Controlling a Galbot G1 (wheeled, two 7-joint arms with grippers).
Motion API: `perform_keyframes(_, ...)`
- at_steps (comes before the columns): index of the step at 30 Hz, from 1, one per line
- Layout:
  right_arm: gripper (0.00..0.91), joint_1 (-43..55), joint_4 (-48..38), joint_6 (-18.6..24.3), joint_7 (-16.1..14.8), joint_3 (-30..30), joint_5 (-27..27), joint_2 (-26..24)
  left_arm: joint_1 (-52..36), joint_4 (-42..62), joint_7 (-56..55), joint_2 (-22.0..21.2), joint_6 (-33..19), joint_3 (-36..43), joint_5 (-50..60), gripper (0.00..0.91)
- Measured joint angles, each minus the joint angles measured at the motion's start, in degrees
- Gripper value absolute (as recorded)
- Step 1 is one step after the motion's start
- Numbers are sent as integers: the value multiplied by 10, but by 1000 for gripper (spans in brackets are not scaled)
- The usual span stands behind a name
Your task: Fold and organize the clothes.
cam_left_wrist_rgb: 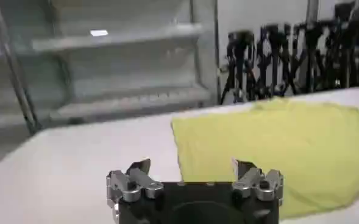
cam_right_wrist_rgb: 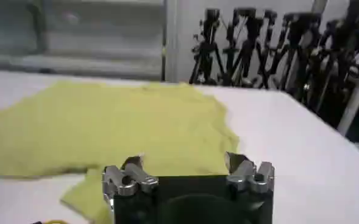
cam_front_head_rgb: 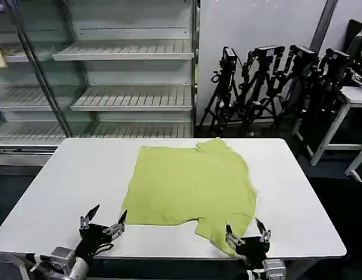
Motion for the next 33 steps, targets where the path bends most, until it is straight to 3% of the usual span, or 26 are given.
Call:
perform_keyframes(6,907,-2,-13,-6,8,-10,1,3,-20,18,-9,10,33,19,-9,907)
perform_keyframes(7,715,-1,-15,-5,9,-11,1,4,-23,21,-11,12,36,23,-9,403)
perform_keyframes(8,534,-2,-16,-6,10,-12,2,5,-26,24,-13,14,40,27,-9,141)
perform_keyframes(9,302,-2,-17,-6,11,-13,2,5,-29,28,-14,15,43,30,-10,40)
perform_keyframes(10,0,-2,-18,-6,12,-14,3,6,-32,31,-15,16,46,34,-10,40)
perform_keyframes(33,0,-27,-16,-1,-1,-19,26,6,-67,66,-14,19,60,81,-37,40)
